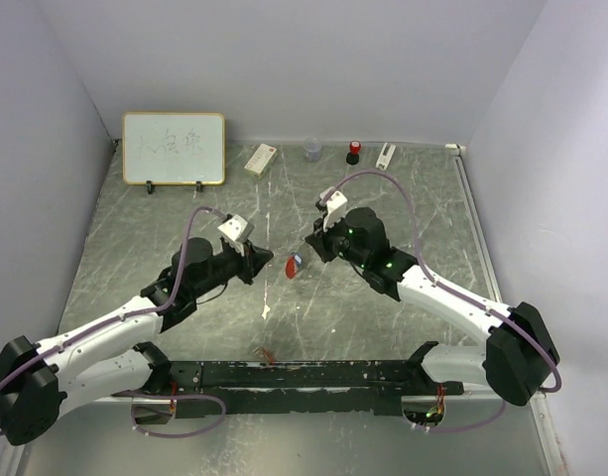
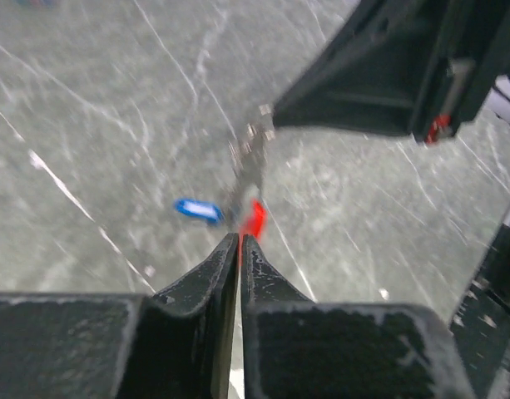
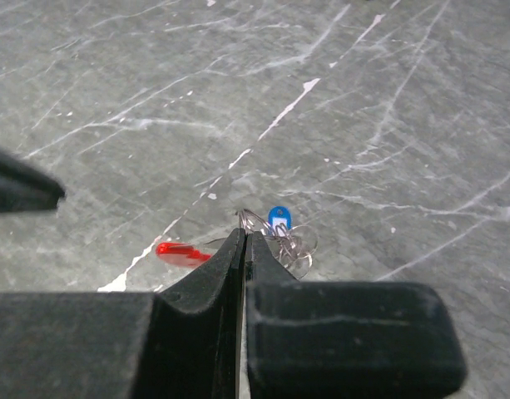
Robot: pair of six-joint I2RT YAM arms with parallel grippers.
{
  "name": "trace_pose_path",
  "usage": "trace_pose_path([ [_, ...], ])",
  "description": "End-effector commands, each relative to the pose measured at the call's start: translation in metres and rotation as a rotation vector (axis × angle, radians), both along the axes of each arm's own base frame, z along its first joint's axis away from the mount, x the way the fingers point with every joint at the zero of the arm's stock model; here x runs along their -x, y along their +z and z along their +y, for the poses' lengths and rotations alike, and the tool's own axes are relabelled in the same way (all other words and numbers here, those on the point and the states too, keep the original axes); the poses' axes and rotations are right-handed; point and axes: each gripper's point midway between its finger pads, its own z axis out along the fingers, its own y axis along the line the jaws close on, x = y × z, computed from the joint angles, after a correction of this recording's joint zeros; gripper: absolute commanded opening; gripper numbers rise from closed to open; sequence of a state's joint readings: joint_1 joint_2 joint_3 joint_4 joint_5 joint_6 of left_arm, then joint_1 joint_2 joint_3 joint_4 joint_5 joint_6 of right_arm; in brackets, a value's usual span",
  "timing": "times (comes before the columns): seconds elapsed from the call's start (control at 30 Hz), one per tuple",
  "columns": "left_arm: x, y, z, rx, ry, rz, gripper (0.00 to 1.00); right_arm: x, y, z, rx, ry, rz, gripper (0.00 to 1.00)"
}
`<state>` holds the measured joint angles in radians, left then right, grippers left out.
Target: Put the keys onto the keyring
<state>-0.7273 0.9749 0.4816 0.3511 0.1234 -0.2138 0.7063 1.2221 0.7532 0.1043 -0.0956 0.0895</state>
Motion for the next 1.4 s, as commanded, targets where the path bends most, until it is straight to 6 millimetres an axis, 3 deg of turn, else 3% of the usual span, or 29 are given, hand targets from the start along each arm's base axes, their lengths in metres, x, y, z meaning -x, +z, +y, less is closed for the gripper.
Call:
trace_pose_path([
  [0.0, 0.021, -0.022, -0.005, -0.001, 0.039, 0.262, 0.17, -0.015, 0.01, -0.011, -0.04, -0.07, -0.024, 0.0],
  [0.23, 0.046, -0.053, -0.012, -0.153, 0.059, 0.454, 0.17, -0.02, 0.014, -0.025, -0.067, -0.113, -0.015, 0.0],
  [0.43, 0.062, -0.07, -0.014, -0.212, 0.067, 0.486, 0.18, -0.023, 0.001, -0.04, -0.063, -0.18, 0.03, 0.0],
  [0.63, 0.051, -0.079, -0.011, -0.241, 0.134, 0.458, 0.18, -0.019, -0.021, -0.042, -0.043, -0.189, 0.099, 0.0],
  [0.8, 0.032, -0.068, -0.013, -0.226, 0.203, 0.398, 0.17, -0.013, -0.033, -0.043, -0.049, -0.189, 0.138, 0.0],
  [0.9, 0.023, -0.06, -0.014, -0.203, 0.229, 0.364, 0.17, -0.011, -0.033, -0.045, -0.052, -0.197, 0.134, 0.09],
  [0.93, 0.021, -0.058, -0.014, -0.199, 0.241, 0.353, 0.17, -0.01, -0.032, -0.045, -0.056, -0.193, 0.129, 0.25],
  [1.03, 0.009, -0.051, -0.006, -0.196, 0.313, 0.321, 0.19, -0.007, -0.021, -0.045, -0.084, -0.177, 0.1, 0.52],
  [1.1, 0.003, -0.046, 0.0, -0.189, 0.364, 0.301, 0.24, 0.0, -0.016, -0.042, -0.104, -0.147, 0.092, 0.55],
  [1.3, -0.011, -0.021, 0.02, -0.113, 0.497, 0.233, 0.53, 0.027, -0.019, -0.024, -0.102, -0.053, 0.132, 0.56],
  [1.37, -0.012, -0.018, 0.02, -0.101, 0.499, 0.226, 0.55, 0.028, -0.023, -0.024, -0.073, -0.102, 0.116, 0.58],
])
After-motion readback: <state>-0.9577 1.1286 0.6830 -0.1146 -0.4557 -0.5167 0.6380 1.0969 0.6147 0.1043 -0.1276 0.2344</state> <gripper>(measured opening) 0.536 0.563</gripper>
